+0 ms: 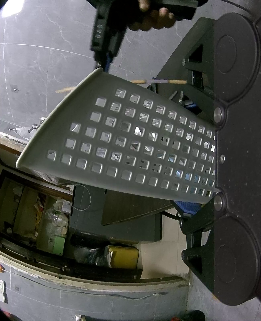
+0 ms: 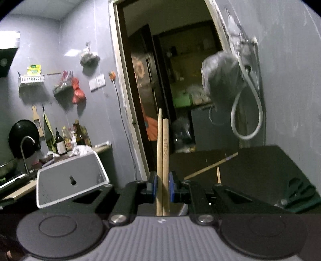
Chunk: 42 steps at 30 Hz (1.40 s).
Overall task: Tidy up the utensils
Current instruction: 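Lift both chopsticks with the right tool and drop them into the basket while the left tool holds it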
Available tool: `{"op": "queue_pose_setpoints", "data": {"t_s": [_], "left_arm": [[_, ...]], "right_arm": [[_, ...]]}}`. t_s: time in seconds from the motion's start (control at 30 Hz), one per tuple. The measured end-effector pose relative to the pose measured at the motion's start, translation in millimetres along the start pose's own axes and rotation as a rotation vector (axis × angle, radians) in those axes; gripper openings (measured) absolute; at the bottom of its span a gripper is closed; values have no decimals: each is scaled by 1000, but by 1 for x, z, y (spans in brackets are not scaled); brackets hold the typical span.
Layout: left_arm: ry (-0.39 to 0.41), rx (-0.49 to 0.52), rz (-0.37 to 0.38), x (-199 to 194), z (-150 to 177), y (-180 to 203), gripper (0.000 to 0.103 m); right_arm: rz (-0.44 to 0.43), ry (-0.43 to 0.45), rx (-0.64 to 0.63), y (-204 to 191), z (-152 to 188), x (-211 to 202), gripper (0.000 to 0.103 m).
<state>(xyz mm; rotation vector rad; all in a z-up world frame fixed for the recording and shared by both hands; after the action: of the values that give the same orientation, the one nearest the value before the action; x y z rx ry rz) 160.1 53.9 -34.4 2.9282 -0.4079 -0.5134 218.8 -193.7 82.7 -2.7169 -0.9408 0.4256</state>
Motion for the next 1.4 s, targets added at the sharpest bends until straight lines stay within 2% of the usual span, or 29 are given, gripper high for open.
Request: {"op": "queue_pose_setpoints", "data": {"t_s": [0.23,0.47,0.67,0.8,1.0,1.17,1.3,1.4], "left_arm": [[0,2,0,-1,0,0,81],[1,-1,1,-3,0,0,81],[1,-2,1,-3,0,0,81],[1,-2,1,-2,0,0,81],[2,-2,1,-2,-1,0,81],[1,-2,1,-2,-1,0,81],[1,-1,1,-2,-1,0,81],[1,-2,1,-2,-1,0,81]], "right_arm": [[-25,76,-45,-22,-26,-13,14],[-70,127,-116,-57,-68,-16,14],[-122,176,-147,-86,-104,-18,14],[-179,200,-156,-103,-116,-13,14],[-253,175,-131,-114,-105,7,14],[-288,139,-73,-107,-84,24,14],[-289,107,-65,-100,-62,33,15],[-266,45,-96,-96,-42,35,15]]}}
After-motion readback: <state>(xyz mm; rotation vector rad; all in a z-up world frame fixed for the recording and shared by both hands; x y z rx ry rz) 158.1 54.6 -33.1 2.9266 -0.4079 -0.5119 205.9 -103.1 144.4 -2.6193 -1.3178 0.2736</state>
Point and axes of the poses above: each gripper's, at about its wrist camera, not at the fingertips, and x roughly the way its jaws point, y to its right, z to its underside, the point moved 3 cm from there along x, roughly the way its jaws point, and after that the axes turned 6 degrees about x, right-handed, at the moved point
